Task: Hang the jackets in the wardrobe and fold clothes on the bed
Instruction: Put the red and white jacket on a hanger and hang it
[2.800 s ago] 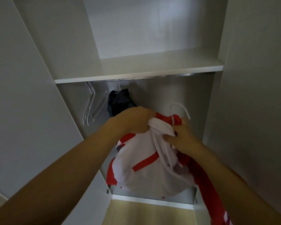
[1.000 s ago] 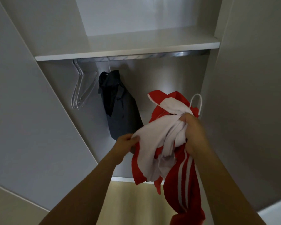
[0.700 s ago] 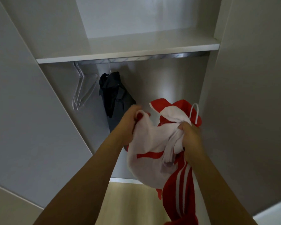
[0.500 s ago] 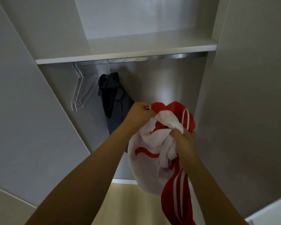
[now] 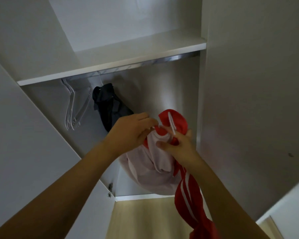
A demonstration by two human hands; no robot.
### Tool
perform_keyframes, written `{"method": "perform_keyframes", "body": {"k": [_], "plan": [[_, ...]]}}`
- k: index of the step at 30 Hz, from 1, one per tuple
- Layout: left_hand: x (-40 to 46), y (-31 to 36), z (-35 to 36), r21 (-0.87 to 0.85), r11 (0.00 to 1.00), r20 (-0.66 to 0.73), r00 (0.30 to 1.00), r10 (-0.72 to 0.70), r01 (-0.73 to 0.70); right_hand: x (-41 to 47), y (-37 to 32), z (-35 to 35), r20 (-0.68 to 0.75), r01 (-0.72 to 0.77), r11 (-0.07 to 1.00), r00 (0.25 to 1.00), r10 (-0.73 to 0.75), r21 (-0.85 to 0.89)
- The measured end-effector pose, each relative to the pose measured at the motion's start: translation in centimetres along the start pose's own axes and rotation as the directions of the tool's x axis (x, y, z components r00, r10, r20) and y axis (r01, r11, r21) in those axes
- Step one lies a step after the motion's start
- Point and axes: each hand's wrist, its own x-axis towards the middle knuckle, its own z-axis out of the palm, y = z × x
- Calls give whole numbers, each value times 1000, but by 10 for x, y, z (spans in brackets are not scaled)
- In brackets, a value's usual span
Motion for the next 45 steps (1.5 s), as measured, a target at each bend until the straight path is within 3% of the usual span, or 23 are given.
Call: {"method": "perform_keyframes", "body": {"k": [3,5,7,9,12,15,19,25,28,31,39,45], "plan": [[-1,2,2,-275,896,112,937,-332,350,1,-5,2,1,-32,999,1000,32,26],[-10,-2,4,-434,698,209,817,-537,569,0,-3,-3,-23,-58,997,998,59,48],[-19,-5,3,-609,411,317,684,-657,678,-1,1,-9,-55,-73,994,995,78,79],[-22,-2,1,-658,239,411,606,-681,714,-3,6,-12,-50,-64,997,997,66,51],[-24,9,1,-665,238,459,639,-618,708,-5,9,-10,-21,-38,999,999,38,18],[-28,18,0,-715,185,485,670,-562,674,-8,8,-7,-6,-85,991,996,87,99],[-31,23,0,-763,10,518,620,-589,646,-14,1,-9,6,-109,967,994,111,228],[-30,32,12,-788,-195,547,520,-655,584,-15,-2,-10,74,-125,971,991,112,202],[-30,37,18,-767,-177,550,490,-676,616,-17,-4,-6,82,-145,976,988,133,165],[-30,39,19,-774,-146,542,525,-656,616,-19,-6,-4,71,-151,975,988,141,165],[-33,39,16,-768,90,434,617,-656,635,-21,-11,-7,54,-116,993,992,115,26],[-30,40,9,-760,170,386,646,-658,627,-23,-20,-11,80,-204,970,978,195,129]]}}
